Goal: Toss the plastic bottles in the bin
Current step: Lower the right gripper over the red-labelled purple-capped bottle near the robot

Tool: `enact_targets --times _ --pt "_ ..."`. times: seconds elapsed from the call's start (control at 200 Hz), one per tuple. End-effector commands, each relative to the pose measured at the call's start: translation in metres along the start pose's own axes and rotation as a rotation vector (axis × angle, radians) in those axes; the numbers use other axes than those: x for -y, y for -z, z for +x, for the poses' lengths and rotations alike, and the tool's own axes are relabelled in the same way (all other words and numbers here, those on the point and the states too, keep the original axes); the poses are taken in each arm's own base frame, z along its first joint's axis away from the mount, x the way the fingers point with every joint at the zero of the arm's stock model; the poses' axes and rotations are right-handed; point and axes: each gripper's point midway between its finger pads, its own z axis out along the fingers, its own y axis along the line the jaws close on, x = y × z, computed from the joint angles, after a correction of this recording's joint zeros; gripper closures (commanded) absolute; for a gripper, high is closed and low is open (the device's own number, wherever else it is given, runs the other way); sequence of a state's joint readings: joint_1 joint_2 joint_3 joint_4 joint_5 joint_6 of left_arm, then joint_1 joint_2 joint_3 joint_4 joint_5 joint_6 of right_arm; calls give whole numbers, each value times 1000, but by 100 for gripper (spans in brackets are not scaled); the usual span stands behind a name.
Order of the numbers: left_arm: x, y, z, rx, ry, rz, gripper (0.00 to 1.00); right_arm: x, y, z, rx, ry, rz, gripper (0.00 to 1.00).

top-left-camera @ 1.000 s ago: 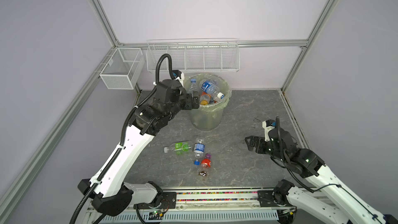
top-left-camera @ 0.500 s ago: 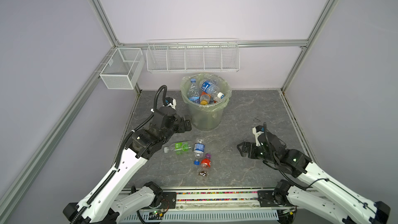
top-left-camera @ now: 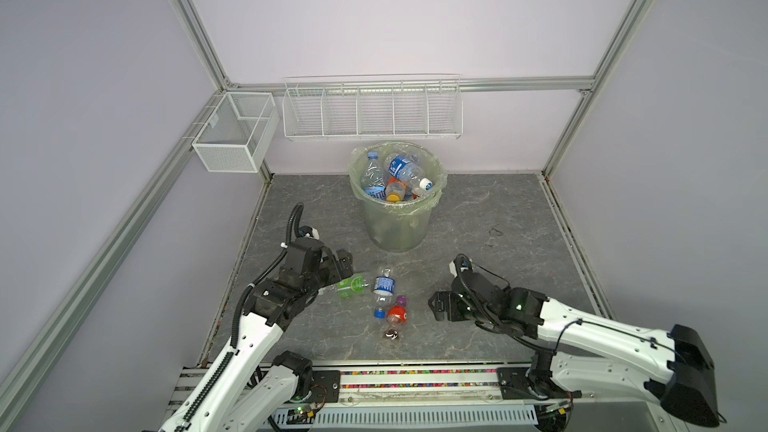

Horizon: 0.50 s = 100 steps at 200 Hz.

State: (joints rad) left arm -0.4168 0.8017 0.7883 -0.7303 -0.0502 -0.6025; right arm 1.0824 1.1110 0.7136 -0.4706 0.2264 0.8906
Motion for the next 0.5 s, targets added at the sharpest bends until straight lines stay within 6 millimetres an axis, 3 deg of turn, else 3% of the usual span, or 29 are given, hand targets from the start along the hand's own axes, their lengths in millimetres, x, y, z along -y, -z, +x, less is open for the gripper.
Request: enact_targets --times 0.0,0.28,0.32,0.495 --pt "-3 -2 9 -15 57 27 1 -21 -10 -1 14 -21 -21 1" --pt "-16 0 23 -12 94 16 1 -69 -38 30 -69 28 -15 2" --pt "-18 1 25 -15 95 12 0 -85 -37 26 -65 27 -39 3" --pt "-25 8 28 -2 98 -3 0 -104 -46 30 -81 44 -34 3"
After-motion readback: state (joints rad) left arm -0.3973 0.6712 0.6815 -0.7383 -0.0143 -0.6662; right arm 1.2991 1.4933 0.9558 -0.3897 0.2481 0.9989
